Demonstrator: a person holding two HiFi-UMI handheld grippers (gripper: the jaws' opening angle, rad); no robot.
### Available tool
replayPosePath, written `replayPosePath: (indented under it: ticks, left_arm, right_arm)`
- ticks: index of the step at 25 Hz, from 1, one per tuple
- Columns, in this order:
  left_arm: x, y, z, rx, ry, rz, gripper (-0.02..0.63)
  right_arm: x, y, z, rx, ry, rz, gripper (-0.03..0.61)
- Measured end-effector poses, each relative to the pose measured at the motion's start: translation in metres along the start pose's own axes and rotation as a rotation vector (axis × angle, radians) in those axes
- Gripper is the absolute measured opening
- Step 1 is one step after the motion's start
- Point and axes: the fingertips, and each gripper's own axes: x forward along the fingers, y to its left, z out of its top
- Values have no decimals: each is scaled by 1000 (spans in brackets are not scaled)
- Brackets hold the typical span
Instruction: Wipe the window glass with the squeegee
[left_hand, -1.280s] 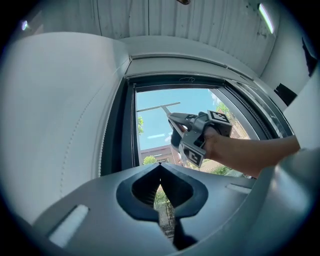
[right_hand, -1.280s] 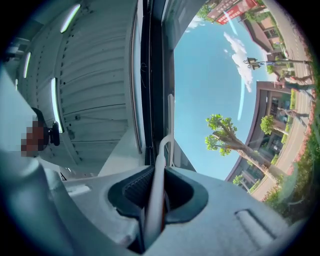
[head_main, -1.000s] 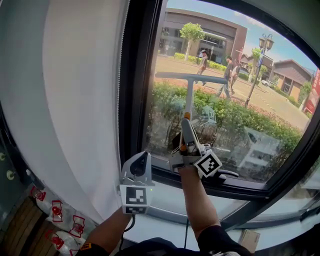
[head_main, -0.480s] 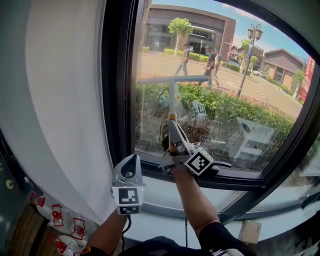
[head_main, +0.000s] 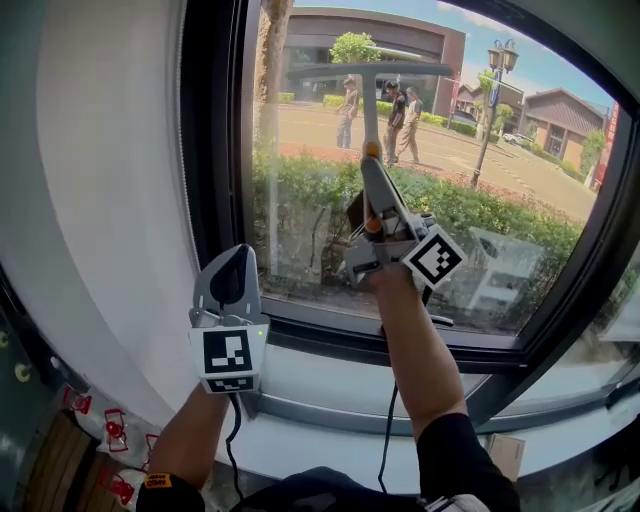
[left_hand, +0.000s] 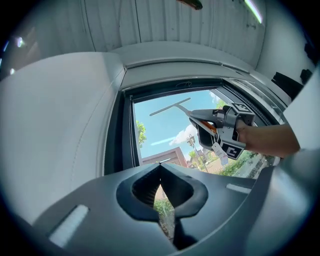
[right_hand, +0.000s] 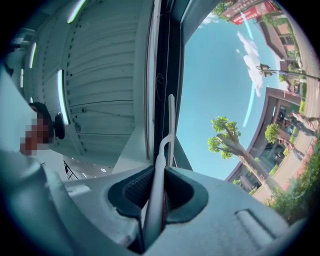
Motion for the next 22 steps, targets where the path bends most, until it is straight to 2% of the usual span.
replayPosePath:
  ticks: [5, 10, 15, 22]
  left_arm:
    - [21, -6, 44, 25, -73, -6, 18]
    - [39, -13, 68, 8, -93, -18, 18]
    - [46, -11, 88, 8, -137, -1, 18]
    - [47, -13, 68, 3, -105, -3, 18]
  right_arm:
    - [31, -8, 64, -2, -59, 25, 49]
    - [50, -26, 97, 0, -70, -15, 49]
    - [54, -39, 112, 25, -80, 1, 49]
    - [57, -39, 110, 45, -86, 32, 49]
